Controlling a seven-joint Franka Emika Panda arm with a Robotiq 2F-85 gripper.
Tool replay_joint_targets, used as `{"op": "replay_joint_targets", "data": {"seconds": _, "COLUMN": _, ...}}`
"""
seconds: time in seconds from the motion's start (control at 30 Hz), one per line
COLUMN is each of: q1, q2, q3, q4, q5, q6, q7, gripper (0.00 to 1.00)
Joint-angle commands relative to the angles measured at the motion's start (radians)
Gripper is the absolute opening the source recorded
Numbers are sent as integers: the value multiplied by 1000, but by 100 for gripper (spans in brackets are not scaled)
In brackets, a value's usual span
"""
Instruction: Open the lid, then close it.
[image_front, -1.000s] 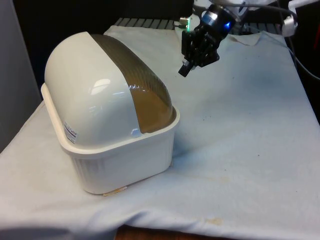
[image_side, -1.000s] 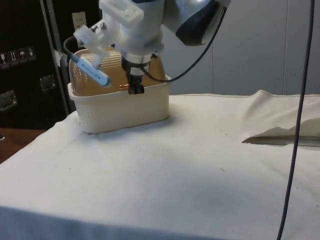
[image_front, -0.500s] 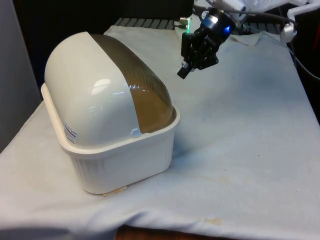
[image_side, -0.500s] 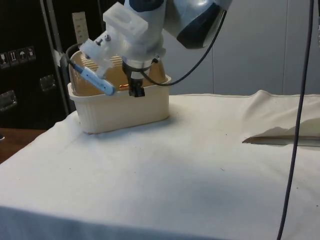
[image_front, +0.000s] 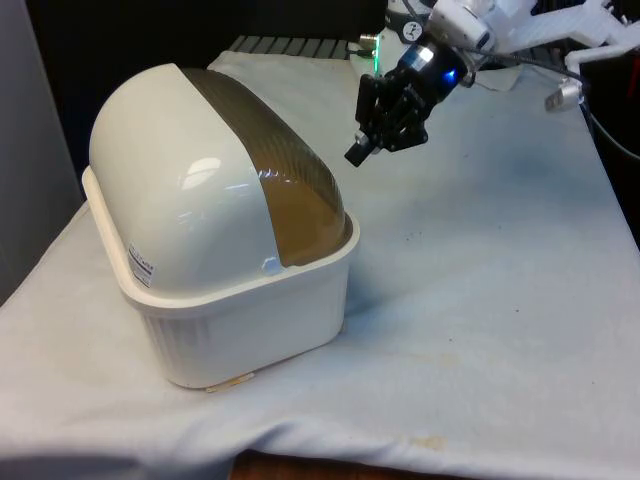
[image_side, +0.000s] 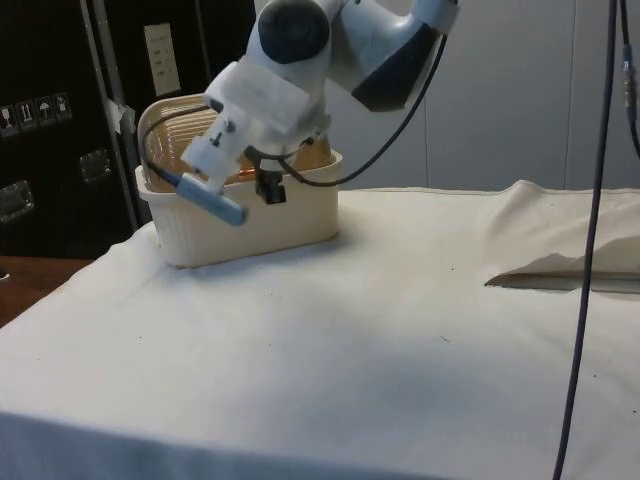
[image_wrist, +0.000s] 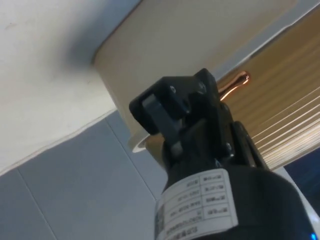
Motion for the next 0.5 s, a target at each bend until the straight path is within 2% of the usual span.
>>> {"op": "replay_joint_targets", "data": {"seconds": 0.0, "q1": 4, "q2": 10, "q3": -1, "q4": 11, "q5": -19, "q6": -15, "q7": 20, "gripper": 0}}
{"op": "replay_joint_targets", "data": {"seconds": 0.07, "q1": 0, "q2": 10, "q3": 3, "q4": 7, "q5": -10, "q6": -16, "q7": 14, "gripper": 0}}
{"op": "replay_joint_targets", "data": {"seconds": 0.1, "q1": 4, "q2": 19, "q3": 2, "q4": 17, "q5": -28, "q6": -29, "q7": 31, "gripper": 0}}
{"op": "replay_joint_targets", "data": {"seconds": 0.33, "q1": 6, "q2": 51, "q3": 6, "q4": 40, "q5": -61, "q6": -80, "q7": 81, "gripper": 0}}
{"op": "replay_joint_targets", "data": {"seconds": 0.37, "q1": 3, "q2": 45, "q3": 8, "q4": 32, "q5": -50, "q6": -77, "q7": 71, "gripper": 0}}
{"op": "replay_joint_targets", "data": {"seconds": 0.47, "q1": 8, "q2": 69, "q3": 8, "q4": 53, "q5": -75, "q6": -102, "q7": 108, "gripper": 0}}
